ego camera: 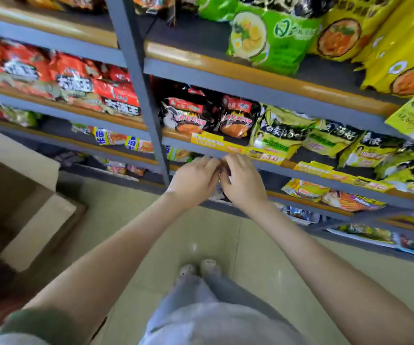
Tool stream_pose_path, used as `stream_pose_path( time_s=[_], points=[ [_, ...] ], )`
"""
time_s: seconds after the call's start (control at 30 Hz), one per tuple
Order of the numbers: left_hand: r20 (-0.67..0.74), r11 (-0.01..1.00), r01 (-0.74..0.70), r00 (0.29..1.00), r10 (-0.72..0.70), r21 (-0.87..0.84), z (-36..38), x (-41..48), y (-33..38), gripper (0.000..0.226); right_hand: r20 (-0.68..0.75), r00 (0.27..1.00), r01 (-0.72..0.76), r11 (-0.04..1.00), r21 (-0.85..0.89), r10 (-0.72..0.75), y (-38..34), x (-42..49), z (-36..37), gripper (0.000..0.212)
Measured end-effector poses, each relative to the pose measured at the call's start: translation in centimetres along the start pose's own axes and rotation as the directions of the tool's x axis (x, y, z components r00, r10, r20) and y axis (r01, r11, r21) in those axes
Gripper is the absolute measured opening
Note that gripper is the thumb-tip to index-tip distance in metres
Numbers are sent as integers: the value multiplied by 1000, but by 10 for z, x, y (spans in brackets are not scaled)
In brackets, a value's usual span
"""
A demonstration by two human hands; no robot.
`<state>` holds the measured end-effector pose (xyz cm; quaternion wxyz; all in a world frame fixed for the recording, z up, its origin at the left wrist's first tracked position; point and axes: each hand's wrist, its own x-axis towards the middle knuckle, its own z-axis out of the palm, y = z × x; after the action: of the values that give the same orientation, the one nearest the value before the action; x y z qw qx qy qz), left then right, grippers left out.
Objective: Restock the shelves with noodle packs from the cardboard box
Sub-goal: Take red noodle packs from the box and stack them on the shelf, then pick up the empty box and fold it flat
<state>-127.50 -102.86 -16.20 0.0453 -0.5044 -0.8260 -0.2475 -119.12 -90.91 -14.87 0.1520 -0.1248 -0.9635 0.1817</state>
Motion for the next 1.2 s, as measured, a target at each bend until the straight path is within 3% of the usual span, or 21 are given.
stream_pose_path(
  time_s=[0.13, 0.27, 0.43, 0.57, 0.63, 0.8, 0.97, 1.13, 1.2],
  points=[
    [60, 961, 273, 961, -270, -39, 20, -40, -29, 42, 143, 985, 96, 995, 20, -98, -12, 2, 50, 6],
    [56, 904, 428, 902, -427, -10, 40, -74, -52, 43, 285, 937, 188, 979, 75, -202, -21, 6, 100, 9],
    [114, 725, 687, 717, -688, 50, 62, -117, -84, 71, 438, 841, 272, 948, 166, -318, -36, 12, 161, 15],
    [100, 548, 834, 540, -836, 72, 70, -155, -121, 37, 509, 761, 350, 915, 202, -403, -66, 21, 220, 17],
    [74, 446, 892, 441, -894, 76, 72, -176, -146, 33, 537, 715, 383, 894, 235, -447, -86, 27, 254, 16],
    [23, 264, 964, 263, -965, 42, 69, -229, -232, 33, 578, 637, 435, 857, 277, -510, -157, 57, 344, 18],
    [67, 107, 994, 105, -992, 25, 63, -280, -317, 32, 677, 554, 426, 864, 269, -485, -231, 86, 436, 30],
    [64, 35, 982, 23, -998, 187, 72, -328, -396, 38, 789, 423, 444, 861, 247, -445, -290, 97, 522, 60],
    [48, 9, 961, -4, -999, 275, 86, -344, -422, 51, 813, 382, 482, 845, 229, -439, -300, 97, 555, 74]
  ],
)
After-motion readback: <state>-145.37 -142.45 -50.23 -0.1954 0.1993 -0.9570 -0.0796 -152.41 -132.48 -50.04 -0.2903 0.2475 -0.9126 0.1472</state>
